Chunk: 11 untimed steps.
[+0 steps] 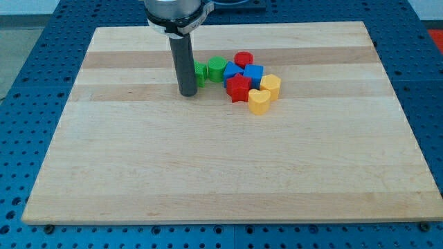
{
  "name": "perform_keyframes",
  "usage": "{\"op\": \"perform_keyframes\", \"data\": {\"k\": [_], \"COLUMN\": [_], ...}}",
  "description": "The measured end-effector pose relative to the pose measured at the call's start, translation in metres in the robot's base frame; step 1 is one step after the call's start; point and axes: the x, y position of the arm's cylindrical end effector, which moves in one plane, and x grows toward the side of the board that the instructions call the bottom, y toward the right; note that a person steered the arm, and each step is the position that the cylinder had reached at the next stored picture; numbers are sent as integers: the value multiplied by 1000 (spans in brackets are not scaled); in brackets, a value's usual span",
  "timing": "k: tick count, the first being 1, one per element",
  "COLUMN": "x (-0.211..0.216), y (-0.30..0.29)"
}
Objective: Move the green star away from the green circle
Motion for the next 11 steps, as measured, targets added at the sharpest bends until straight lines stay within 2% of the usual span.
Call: {"op": "perform_keyframes", "data": {"k": [1,3,4,5,7,9,10,11], "x": [0,-11,-63,-62,14,24,60,68], "y": [-4,-102,-35,26,-1,76,84,8]}}
